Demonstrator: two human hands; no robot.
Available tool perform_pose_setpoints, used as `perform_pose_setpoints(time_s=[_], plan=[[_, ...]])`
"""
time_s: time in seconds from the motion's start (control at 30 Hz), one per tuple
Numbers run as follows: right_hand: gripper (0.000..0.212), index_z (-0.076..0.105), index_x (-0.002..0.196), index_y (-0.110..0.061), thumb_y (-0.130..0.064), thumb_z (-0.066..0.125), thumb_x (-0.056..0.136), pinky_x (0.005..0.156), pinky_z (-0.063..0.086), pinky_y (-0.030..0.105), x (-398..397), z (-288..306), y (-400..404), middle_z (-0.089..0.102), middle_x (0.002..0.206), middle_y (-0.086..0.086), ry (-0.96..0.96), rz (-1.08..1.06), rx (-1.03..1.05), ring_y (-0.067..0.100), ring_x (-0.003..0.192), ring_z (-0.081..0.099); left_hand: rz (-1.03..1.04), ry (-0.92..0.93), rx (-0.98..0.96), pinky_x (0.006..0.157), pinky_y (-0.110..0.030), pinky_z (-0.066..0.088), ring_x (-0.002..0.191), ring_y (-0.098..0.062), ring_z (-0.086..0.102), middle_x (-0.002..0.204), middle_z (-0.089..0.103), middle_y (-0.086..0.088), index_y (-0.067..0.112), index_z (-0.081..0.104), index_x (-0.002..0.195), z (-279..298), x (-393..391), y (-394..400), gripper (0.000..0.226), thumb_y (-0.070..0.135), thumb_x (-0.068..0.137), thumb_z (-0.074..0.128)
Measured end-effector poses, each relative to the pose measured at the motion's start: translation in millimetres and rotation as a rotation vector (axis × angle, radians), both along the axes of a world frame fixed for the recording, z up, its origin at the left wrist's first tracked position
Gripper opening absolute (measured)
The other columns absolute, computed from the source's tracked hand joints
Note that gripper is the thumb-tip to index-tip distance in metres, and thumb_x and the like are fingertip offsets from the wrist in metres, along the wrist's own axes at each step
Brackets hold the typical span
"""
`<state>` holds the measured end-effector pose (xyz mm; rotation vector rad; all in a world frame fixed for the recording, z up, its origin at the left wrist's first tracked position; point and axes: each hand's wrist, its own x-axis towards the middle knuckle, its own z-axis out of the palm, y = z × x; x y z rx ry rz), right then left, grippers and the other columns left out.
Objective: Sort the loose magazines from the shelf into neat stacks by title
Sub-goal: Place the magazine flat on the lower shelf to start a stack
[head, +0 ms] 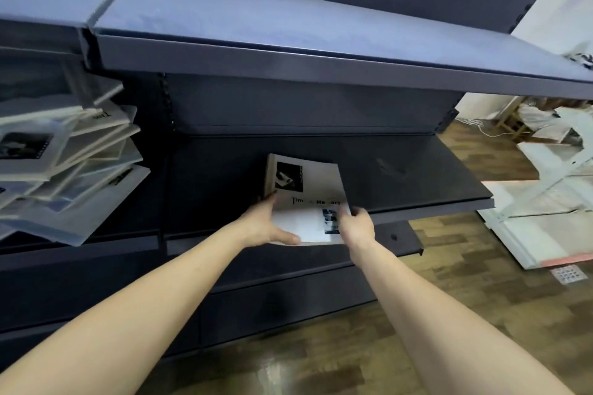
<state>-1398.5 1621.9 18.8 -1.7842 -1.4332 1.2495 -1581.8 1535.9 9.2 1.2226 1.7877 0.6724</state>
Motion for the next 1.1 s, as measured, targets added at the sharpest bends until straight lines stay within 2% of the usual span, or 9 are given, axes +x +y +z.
perform_pose_setpoints(time_s=[0.07, 0.17, 0.3, 0.57, 0.7, 0.8, 0.9, 1.0, 1.1], plan=[[0.046, 0.043, 0.145, -0.010, -0.026, 0.045, 0.102, 0.086, 0.037, 0.030, 12, -1, 17, 0.057, 0.121, 0.009, 0.025, 0.004, -0.019, 0.022, 0.100, 0.049, -0.051, 0.054, -0.025, 0.113, -0.023, 0.023, 0.147, -0.019, 0.020, 0.162, 0.014, -0.001, 0.025, -0.008, 0.156, -4, 14, 13, 0.135, 0.036, 0.064, 0.090], [0.045, 0.045, 0.143, -0.008, -0.013, 0.044, 0.098, 0.087, 0.037, 0.029, 31, 0, 46, 0.057, 0.128, 0.010, 0.035, 0.054, -0.028, 0.021, 0.101, 0.047, -0.053, 0.163, -0.031, 0.108, -0.023, 0.034, 0.143, -0.020, 0.028, 0.162, 0.015, -0.001, 0.035, -0.017, 0.152, -9, 34, 37, 0.134, 0.029, 0.069, 0.087], [0.042, 0.048, 0.137, -0.007, -0.007, 0.049, 0.095, 0.087, 0.039, 0.029, 66, 3, 89, 0.058, 0.117, 0.006, 0.050, 0.133, -0.037, 0.021, 0.100, 0.049, 0.009, 0.226, -0.006, 0.109, -0.030, 0.040, 0.142, -0.023, 0.032, 0.163, 0.009, 0.001, 0.041, -0.008, 0.153, -11, 65, 75, 0.125, 0.033, 0.070, 0.086], [0.046, 0.054, 0.132, -0.009, 0.001, 0.054, 0.087, 0.084, 0.043, 0.026, 126, -2, 167, 0.064, 0.122, 0.006, 0.025, 0.297, -0.009, 0.020, 0.100, 0.055, 0.162, 0.349, -0.006, 0.114, -0.041, 0.034, 0.144, -0.027, 0.022, 0.157, 0.029, 0.004, 0.033, 0.018, 0.155, -20, 135, 134, 0.113, 0.045, 0.065, 0.086], [0.048, 0.052, 0.132, -0.008, -0.002, 0.062, 0.085, 0.085, 0.048, 0.030, 152, -11, 195, 0.060, 0.127, 0.010, -0.028, 0.317, 0.021, 0.026, 0.109, 0.058, 0.220, 0.353, 0.004, 0.107, -0.043, 0.043, 0.139, -0.029, 0.035, 0.151, 0.041, 0.006, 0.040, 0.016, 0.152, -26, 167, 159, 0.118, 0.044, 0.058, 0.086], [0.057, 0.046, 0.137, -0.007, -0.001, 0.063, 0.084, 0.095, 0.049, 0.031, 167, -12, 213, 0.058, 0.131, 0.012, -0.060, 0.309, 0.077, 0.031, 0.120, 0.057, 0.234, 0.372, -0.007, 0.109, -0.043, 0.040, 0.141, -0.029, 0.032, 0.154, 0.036, 0.005, 0.037, 0.015, 0.153, -27, 186, 182, 0.119, 0.043, 0.059, 0.087], [0.059, 0.044, 0.139, -0.009, 0.003, 0.059, 0.084, 0.088, 0.046, 0.026, 178, -10, 231, 0.058, 0.132, 0.012, -0.098, 0.321, 0.154, 0.032, 0.120, 0.057, 0.241, 0.387, -0.006, 0.110, -0.042, 0.039, 0.140, -0.028, 0.029, 0.154, 0.030, 0.002, 0.032, 0.014, 0.154, -21, 203, 204, 0.112, 0.038, 0.068, 0.084], [0.053, 0.052, 0.134, -0.014, -0.004, 0.062, 0.082, 0.095, 0.050, 0.034, 187, -15, 249, 0.058, 0.131, 0.011, -0.156, 0.374, 0.179, 0.033, 0.117, 0.058, 0.242, 0.438, -0.004, 0.110, -0.041, 0.036, 0.140, -0.031, 0.020, 0.156, 0.022, 0.000, 0.031, 0.008, 0.155, -20, 216, 224, 0.110, 0.037, 0.073, 0.080], [0.061, 0.055, 0.134, -0.019, -0.033, 0.076, 0.078, 0.108, 0.039, 0.038, 196, -22, 265, 0.057, 0.134, 0.006, -0.278, 0.515, 0.216, 0.030, 0.127, 0.050, 0.277, 0.446, 0.011, 0.112, -0.042, 0.034, 0.141, -0.032, 0.017, 0.158, 0.018, 0.002, 0.030, 0.006, 0.156, -23, 224, 238, 0.110, 0.036, 0.075, 0.080]])
